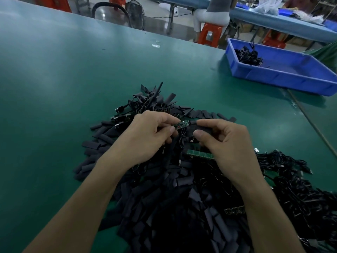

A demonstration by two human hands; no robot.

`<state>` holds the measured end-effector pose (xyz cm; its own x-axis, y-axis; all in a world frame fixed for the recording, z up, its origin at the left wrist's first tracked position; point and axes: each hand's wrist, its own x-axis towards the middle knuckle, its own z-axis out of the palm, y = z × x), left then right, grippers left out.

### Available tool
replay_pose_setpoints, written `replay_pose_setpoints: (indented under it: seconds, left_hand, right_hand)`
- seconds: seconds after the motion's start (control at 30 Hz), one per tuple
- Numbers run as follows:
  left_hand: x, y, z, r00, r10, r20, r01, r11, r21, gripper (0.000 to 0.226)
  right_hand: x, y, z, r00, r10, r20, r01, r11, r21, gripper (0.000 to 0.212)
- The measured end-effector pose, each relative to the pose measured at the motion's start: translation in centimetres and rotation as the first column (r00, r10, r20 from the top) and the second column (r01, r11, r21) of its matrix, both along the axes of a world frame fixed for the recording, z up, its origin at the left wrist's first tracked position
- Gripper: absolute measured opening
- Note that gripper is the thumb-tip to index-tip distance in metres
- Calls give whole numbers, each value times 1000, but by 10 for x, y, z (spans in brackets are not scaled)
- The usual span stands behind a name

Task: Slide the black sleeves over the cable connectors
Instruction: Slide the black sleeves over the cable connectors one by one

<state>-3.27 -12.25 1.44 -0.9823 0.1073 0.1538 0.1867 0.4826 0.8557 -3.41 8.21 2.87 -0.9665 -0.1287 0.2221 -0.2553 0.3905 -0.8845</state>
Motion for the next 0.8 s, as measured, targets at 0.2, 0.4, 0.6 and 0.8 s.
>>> replay_pose_setpoints:
  seconds: [0.2,0.4,0.6,0.8]
  left_hand:
    - [-1,-1,1,1000,25,-1,-25,1000,5,28]
    - [1,1,2,1000,1,26,-1,1000,1,28]
    - [2,2,3,998,-28,49,27,999,18,28]
    - [2,2,3,996,-55,66,53,998,41,26]
  right_hand:
    - [-2,3,1,992,11,-130,1,995,97,17]
    - [0,1,-4,984,-3,-176,15,997,69,16]
    - [0,0,-5,983,-9,-185,19,998,52,17]
    - [0,2,-6,987,-3,-163,12,998,57,15]
